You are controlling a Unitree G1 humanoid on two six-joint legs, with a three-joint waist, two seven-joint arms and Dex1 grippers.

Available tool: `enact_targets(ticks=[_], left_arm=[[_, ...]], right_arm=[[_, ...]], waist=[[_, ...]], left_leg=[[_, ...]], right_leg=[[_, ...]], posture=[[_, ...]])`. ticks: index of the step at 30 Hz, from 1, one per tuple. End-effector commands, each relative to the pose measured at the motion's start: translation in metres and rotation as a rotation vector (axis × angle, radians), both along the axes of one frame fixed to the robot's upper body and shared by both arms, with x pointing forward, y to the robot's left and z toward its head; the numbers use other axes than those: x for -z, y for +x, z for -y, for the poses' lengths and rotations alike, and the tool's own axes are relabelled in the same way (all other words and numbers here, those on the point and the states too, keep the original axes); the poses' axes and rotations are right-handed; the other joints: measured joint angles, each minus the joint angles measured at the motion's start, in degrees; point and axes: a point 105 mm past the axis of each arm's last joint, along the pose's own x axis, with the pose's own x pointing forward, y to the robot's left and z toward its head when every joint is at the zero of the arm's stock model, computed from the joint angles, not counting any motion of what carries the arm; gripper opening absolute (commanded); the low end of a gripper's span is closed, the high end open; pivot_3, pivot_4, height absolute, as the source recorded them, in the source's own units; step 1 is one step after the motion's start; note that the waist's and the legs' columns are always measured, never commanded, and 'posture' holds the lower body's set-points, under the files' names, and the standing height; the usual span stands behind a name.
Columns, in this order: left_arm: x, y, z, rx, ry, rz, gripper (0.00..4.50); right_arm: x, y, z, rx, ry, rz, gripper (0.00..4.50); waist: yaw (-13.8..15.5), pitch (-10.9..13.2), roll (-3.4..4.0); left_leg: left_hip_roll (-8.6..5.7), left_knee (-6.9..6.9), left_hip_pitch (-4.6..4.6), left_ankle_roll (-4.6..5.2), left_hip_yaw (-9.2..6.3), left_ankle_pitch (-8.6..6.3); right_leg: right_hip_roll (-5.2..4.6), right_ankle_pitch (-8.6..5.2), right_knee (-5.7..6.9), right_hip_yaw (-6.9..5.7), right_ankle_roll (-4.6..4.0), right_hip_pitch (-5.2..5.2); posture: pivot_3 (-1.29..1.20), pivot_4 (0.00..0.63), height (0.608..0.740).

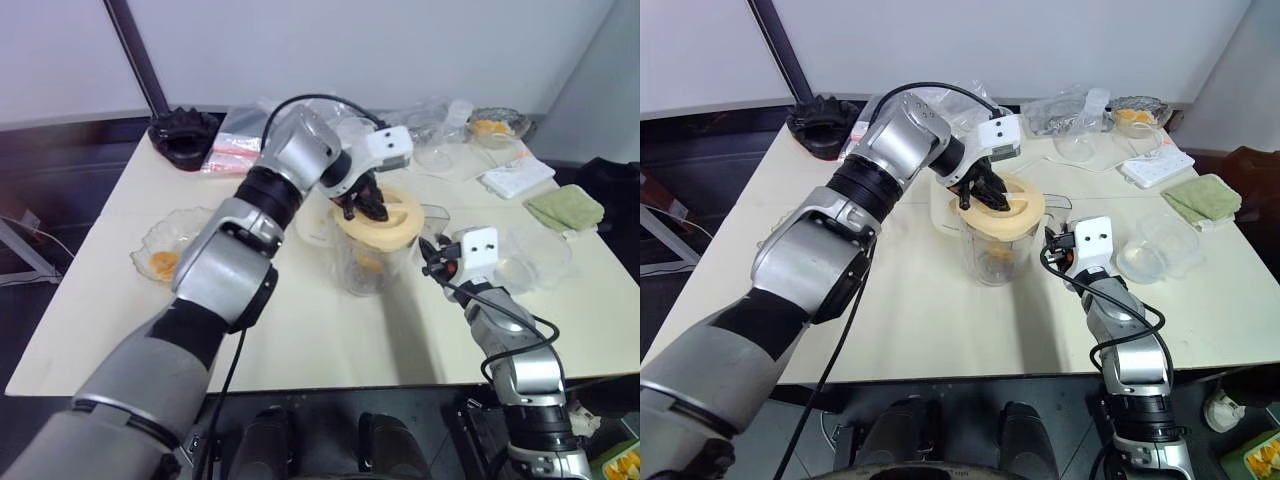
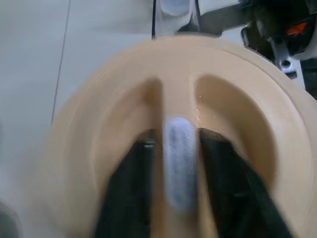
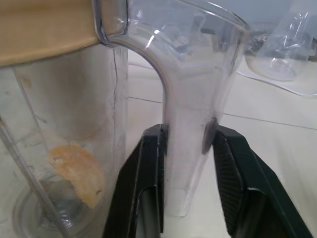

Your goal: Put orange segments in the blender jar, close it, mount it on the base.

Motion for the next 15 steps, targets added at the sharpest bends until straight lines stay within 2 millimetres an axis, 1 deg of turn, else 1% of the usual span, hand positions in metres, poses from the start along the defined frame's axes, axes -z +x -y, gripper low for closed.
enact_targets(ticks=[1, 2, 3, 4, 5, 6, 7, 8, 10, 13, 15], left_arm=[[-0.015, -0.005, -0.007, 0.05, 0.003, 0.023, 2.62], [-0.031, -0.008, -0.006, 0.07, -0.037, 0.037, 2.62], [-0.05, -0.01, -0.006, 0.076, -0.083, 0.053, 2.62], [-0.067, -0.012, -0.006, 0.073, -0.124, 0.062, 2.62], [-0.081, -0.015, -0.008, 0.07, -0.156, 0.067, 2.62], [-0.09, -0.016, -0.009, 0.068, -0.174, 0.068, 2.62], [-0.104, -0.017, -0.011, 0.069, -0.199, 0.097, 2.62], [-0.116, -0.017, -0.014, 0.065, -0.218, 0.132, 2.62], [-0.135, -0.017, -0.02, 0.054, -0.247, 0.198, 2.62], [-0.164, -0.012, -0.036, -0.031, -0.308, 0.269, 2.62], [-0.174, -0.007, -0.048, -0.079, -0.345, 0.31, 2.62]], right_arm=[[-0.012, -0.005, -0.024, -0.121, -0.031, 0.052, 0.8], [-0.012, -0.005, -0.024, -0.123, -0.035, 0.051, 0.8], [-0.012, -0.005, -0.023, -0.124, -0.037, 0.051, 0.8], [-0.012, -0.005, -0.022, -0.125, -0.04, 0.05, 0.8], [-0.011, -0.006, -0.022, -0.126, -0.042, 0.049, 0.8], [-0.011, -0.006, -0.021, -0.127, -0.044, 0.048, 0.8], [-0.011, -0.006, -0.021, -0.129, -0.046, 0.047, 0.8], [-0.011, -0.006, -0.02, -0.13, -0.047, 0.045, 0.8], [-0.01, -0.006, -0.019, -0.134, -0.052, 0.042, 0.8], [-0.01, -0.006, -0.018, -0.137, -0.056, 0.038, 0.8], [-0.013, -0.006, -0.015, -0.132, -0.046, 0.041, 0.8]], waist=[[-0.71, 0.05, -0.02], [-0.77, 0.14, -0.11], [-0.87, 0.38, -0.32], [-0.9, 0.54, -0.44], [-0.87, 0.64, -0.6], [-0.83, 0.8, -0.71], [-0.84, 0.86, -0.77], [-0.81, 0.96, -0.88], [-0.67, 1.09, -1.09], [-0.63, 1.16, -1.08], [-0.8, 1.29, -1.03]], left_leg=[[-0.01, -0.02, -0.07, 0.0, 0.04, 0.0], [-0.02, -0.02, -0.1, 0.0, 0.14, 0.0], [-0.11, -0.02, -0.12, 0.01, 0.33, 0.01], [-0.26, 0.02, -0.17, 0.15, 0.62, 0.1], [-0.32, 0.0, -0.31, 0.2, 0.7, 0.12], [-0.37, 0.08, -0.83, 0.24, 0.7, 0.15], [-0.53, 0.1, -1.24, 0.25, 0.7, 0.16], [-0.53, 0.1, -1.33, 0.27, 0.67, 0.16], [-0.54, 0.1, -1.23, 0.39, 0.7, 0.09], [-0.49, 0.02, -0.93, 0.61, 0.66, -0.04], [-0.39, 0.02, -0.88, 0.62, 0.64, -0.05]], right_leg=[[-0.06, 0.01, 0.03, 0.0, -0.02, 0.02], [-0.12, 0.03, 0.18, 0.0, -0.05, -0.14], [-0.19, 0.13, 0.54, 0.01, -0.21, -0.41], [-0.44, 0.16, 1.16, 0.03, -0.25, -0.83], [-0.49, 0.15, 1.41, 0.03, -0.23, -1.11], [-0.47, 0.09, 1.78, 0.03, -0.09, -1.77], [-0.36, 0.06, 1.95, 0.09, -0.01, -2.21], [-0.24, 0.13, 2.09, 0.13, 0.27, -2.34], [-0.2, -0.1, 2.57, 0.1, 0.65, -2.42], [-0.12, -0.35, 2.84, 0.05, 0.6, -2.35], [-0.04, -0.39, 2.87, 0.04, 0.54, -2.34]], posture=[[0.0, 0.15, 0.74], [0.0, 0.15, 0.74], [0.0, 0.15, 0.74], [0.0, 0.15, 0.74], [0.0, 0.15, 0.74], [0.0, 0.15, 0.74], [0.0, 0.15, 0.74], [0.0, 0.15, 0.74], [0.0, 0.15, 0.74], [0.0, 0.15, 0.74], [0.0, 0.15, 0.74]])
